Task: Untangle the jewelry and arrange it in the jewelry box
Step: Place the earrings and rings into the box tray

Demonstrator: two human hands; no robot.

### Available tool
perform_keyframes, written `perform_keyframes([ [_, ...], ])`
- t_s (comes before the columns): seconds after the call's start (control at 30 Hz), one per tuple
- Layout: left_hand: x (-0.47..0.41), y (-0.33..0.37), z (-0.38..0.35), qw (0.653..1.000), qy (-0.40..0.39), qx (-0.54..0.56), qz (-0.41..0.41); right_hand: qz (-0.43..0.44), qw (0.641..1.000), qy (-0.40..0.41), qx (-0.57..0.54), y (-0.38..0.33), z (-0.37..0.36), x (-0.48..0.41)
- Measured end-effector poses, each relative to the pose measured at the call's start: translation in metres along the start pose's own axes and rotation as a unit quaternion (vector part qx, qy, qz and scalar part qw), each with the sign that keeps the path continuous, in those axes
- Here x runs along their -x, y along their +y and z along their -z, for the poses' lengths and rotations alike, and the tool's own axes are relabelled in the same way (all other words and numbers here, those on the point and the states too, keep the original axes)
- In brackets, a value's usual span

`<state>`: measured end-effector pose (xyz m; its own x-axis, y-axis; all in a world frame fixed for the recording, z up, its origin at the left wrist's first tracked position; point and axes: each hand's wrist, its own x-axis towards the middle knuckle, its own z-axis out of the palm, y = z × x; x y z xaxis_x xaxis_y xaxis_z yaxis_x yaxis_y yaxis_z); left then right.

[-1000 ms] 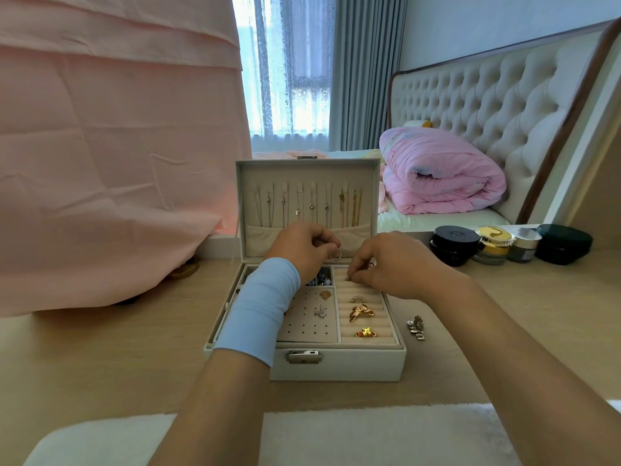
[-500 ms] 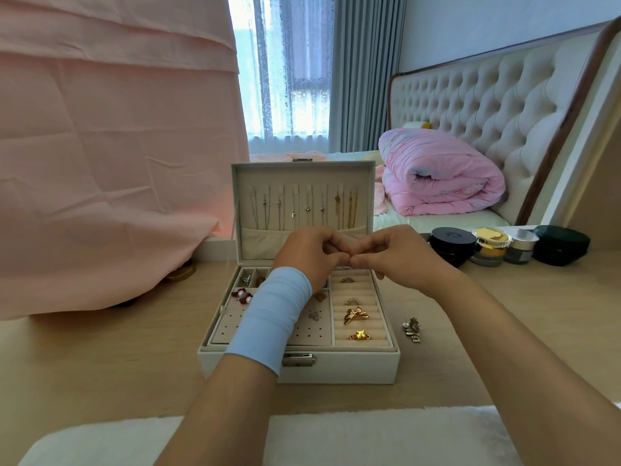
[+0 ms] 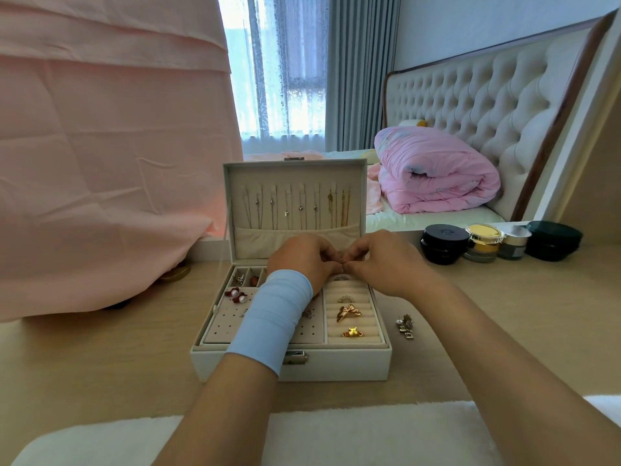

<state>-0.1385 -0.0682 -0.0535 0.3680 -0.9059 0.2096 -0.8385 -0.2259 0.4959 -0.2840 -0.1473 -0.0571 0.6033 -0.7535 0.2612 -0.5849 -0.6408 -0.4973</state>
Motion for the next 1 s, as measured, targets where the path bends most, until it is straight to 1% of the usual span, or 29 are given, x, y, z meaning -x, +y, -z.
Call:
perform_keyframes([
  [0.13, 0.003, 0.003, 0.005, 0.998, -0.023, -0.049, -0.02, 0.01, 0.999, -0.014, 0.044, -0.001, 0.002, 0.002],
  [0.27, 0.003, 0.006, 0.007, 0.995, -0.034, -0.091, -0.038, -0.001, 0.999, -0.034, 0.015, 0.004, 0.004, -0.002],
  [0.4, 0.002, 0.001, 0.006, 0.998, -0.034, -0.048, -0.039, 0.0, 0.999, -0.027, -0.039, 0.006, 0.007, -0.004],
  [0.53, -0.001, -0.005, 0.007, 0.999, -0.031, 0.001, -0.022, 0.008, 0.998, -0.037, -0.045, 0.005, 0.005, -0.004],
  [0.67, -0.002, -0.005, 0.005, 0.999, -0.045, 0.009, -0.017, 0.015, 0.999, -0.04, -0.015, 0.006, -0.002, -0.004],
  [0.83, -0.002, -0.007, 0.004, 0.999, -0.035, 0.006, -0.019, 0.013, 0.999, -0.019, -0.048, 0.007, -0.001, -0.004],
  [0.93, -0.003, -0.008, 0.004, 0.999, -0.037, -0.021, -0.024, 0.018, 0.999, -0.044, -0.013, 0.006, -0.001, -0.004],
  [1.0, -0.003, -0.008, 0.003, 0.998, -0.039, -0.031, -0.024, 0.023, 0.998, -0.042, 0.032, 0.004, -0.003, -0.005],
])
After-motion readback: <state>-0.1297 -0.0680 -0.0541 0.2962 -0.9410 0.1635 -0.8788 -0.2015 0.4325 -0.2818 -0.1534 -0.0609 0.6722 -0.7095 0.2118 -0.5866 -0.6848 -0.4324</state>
